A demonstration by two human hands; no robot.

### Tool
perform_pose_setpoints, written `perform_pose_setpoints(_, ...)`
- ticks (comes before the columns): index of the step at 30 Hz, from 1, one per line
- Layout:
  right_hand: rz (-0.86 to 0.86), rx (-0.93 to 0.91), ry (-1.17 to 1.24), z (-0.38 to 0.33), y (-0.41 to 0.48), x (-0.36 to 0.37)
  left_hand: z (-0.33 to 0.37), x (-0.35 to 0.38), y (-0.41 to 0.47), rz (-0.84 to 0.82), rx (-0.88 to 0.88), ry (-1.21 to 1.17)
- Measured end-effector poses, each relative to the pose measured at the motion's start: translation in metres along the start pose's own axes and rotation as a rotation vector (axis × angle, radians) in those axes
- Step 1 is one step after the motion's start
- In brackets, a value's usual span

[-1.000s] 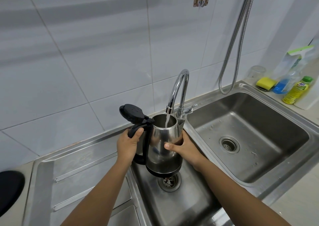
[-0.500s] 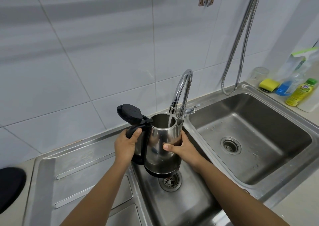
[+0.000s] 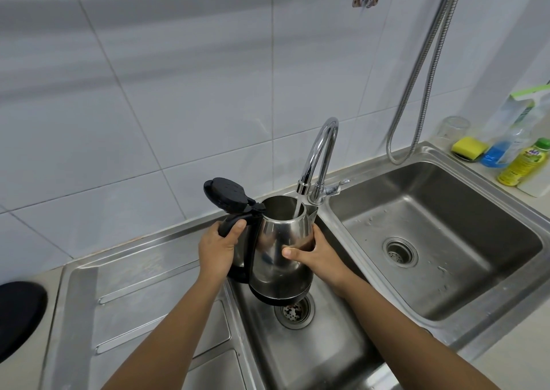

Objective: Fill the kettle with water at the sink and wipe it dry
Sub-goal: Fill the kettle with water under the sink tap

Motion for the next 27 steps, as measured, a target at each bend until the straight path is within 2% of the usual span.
perform_pose_setpoints(14,-0.012,0.009,-0.013,0.002,-0.001,-0.011,0.006,0.003,-0.002,-0.015,0.022,-0.031)
perform_pose_setpoints(16,-0.082,0.013,-0.042,-0.002,-0.007,-0.017,0.007,0.001,-0.002,-0.014,0.024,-0.037)
perform_pose_setpoints(18,-0.194,0.045,0.039,-0.005,-0.01,-0.026,0.007,0.0,-0.002,-0.023,0.03,-0.038)
perform_pose_setpoints(19,-0.193,0.074,0.087,-0.009,-0.008,-0.035,0.007,0.0,-0.002,-0.029,0.033,-0.036)
perform_pose_setpoints(20,-0.125,0.087,0.086,-0.014,-0.006,-0.046,0.006,0.0,-0.002,-0.034,0.034,-0.034)
perform_pose_setpoints(21,0.034,0.09,0.005,-0.021,-0.002,-0.063,0.006,0.0,-0.002,-0.036,0.04,-0.034)
perform_pose_setpoints(23,0.351,0.05,-0.269,-0.042,0.006,-0.092,0.003,0.0,-0.003,-0.031,0.036,-0.034)
perform_pose_setpoints(25,0.469,0.019,-0.497,-0.057,0.021,-0.101,-0.002,0.0,-0.002,-0.024,0.013,-0.036)
perform_pose_setpoints(27,0.51,0.03,-0.658,-0.063,0.041,-0.103,-0.007,0.0,-0.002,-0.014,-0.01,-0.04)
Point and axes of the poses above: each hand's wrist, its own y-axis towards the middle knuckle, its own x-axis out of the palm, z = x × y, the point moved 8 cm from there along y, towards the middle knuckle, and after that the axes turned 15 degrees about x, right-handed, at the moved point
